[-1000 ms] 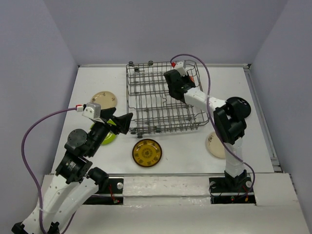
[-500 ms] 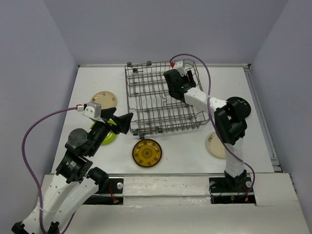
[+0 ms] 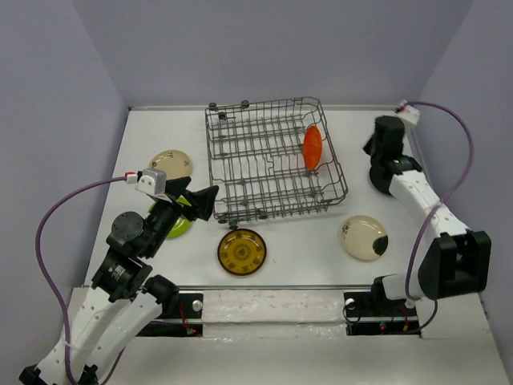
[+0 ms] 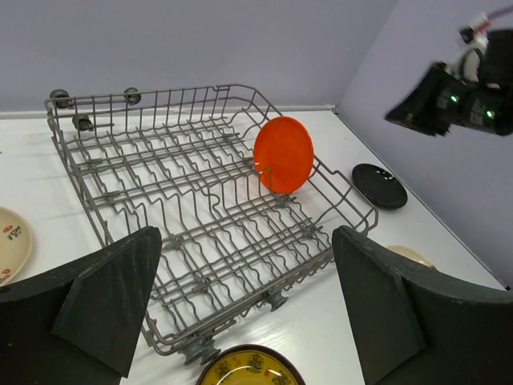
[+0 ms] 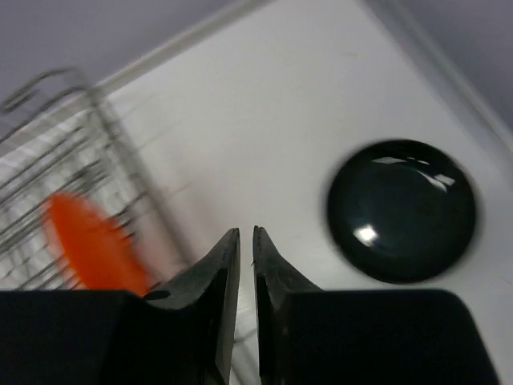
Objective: Load the plates into the dish rack
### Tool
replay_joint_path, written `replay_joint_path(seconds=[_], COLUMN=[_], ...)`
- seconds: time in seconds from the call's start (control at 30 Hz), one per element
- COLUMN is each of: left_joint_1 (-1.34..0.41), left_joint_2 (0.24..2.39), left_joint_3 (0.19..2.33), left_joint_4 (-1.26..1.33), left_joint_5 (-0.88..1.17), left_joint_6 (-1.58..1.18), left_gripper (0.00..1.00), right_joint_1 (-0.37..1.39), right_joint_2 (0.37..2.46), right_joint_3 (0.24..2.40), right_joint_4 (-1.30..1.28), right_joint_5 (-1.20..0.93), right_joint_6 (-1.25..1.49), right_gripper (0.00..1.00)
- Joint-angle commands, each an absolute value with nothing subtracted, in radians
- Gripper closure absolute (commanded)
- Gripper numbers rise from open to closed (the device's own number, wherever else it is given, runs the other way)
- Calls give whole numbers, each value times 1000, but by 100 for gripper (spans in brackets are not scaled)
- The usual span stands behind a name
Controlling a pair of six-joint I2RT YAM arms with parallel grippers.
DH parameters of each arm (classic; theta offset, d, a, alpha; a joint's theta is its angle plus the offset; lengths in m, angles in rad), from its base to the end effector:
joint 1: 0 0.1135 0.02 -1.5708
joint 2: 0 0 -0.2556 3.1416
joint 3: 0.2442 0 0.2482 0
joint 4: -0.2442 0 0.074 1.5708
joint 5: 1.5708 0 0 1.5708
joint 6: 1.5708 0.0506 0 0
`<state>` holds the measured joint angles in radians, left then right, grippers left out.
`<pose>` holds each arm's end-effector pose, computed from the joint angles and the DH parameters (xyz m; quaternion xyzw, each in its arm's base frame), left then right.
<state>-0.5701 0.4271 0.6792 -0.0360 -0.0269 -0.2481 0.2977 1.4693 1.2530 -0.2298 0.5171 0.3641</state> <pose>0.1079 -0.0676 0.3643 0.0901 0.6202 -0.3022 0.7182 0.3406 0.0783 0.3238 0.1634 0.8129 -0.0371 0.5578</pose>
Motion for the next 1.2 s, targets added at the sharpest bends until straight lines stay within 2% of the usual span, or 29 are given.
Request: replay_joint_path(seconds=[0.0, 0.03, 0.13, 0.17, 0.2, 0.23, 0.27, 0.3, 0.33, 0.6, 0.8, 0.83, 0.93, 0.97, 1.07, 1.17], left_joint_1=[-571, -572, -578, -581, -583, -584, -586, -586, -586, -586, -586, -587, -586, -586, -586, -588], left_joint_2=[407, 402, 397, 393, 393, 391, 393, 394, 397, 385, 385, 387, 393, 396, 399, 403], left_joint_3=[681, 680, 681, 681, 681, 681, 680, 680, 680, 680, 680, 680, 680, 680, 680, 680], left_joint_4=[2, 2, 2, 3, 2, 2, 2, 2, 2, 2, 2, 2, 2, 2, 2, 3], left_joint_5=[-20, -20, -15, -11, -8, -8, -6, -6, -6, -9, -9, -8, -5, -5, -5, -5], left_joint_6=[-244, -244, -244, -242, -242, -242, -241, -241, -241, -238, -236, -238, -235, -232, -232, -232], left_gripper=[1, 1, 1, 1, 1, 1, 1, 1, 1, 1, 1, 1, 1, 1, 1, 1], right_joint_1=[28, -73, -254, -288, -323, -354, -406, -428, -440, -500, -509, -509, -509, -509, -509, -509], right_joint_2=[1301, 1234, 1152, 1144, 1144, 1152, 1188, 1216, 1276, 1500, 1611, 1633, 1663, 1680, 1681, 1609], right_joint_3=[907, 806, 697, 646, 628, 615, 611, 611, 615, 597, 592, 592, 594, 594, 597, 565], right_joint_4=[-100, -68, -25, -14, -11, 26, 43, 54, 75, 357, 429, 445, 471, 491, 509, 529], right_joint_5=[305, 287, 223, 204, 192, 166, 135, 71, 45, -224, -233, -236, -245, -245, -247, -236], right_joint_6=[636, 687, 762, 779, 784, 788, 792, 787, 784, 831, 922, 939, 966, 982, 993, 977], right_gripper=[91, 93, 93, 90, 83, 67, 58, 43, 39, 37, 47, 56, 67, 76, 92, 93])
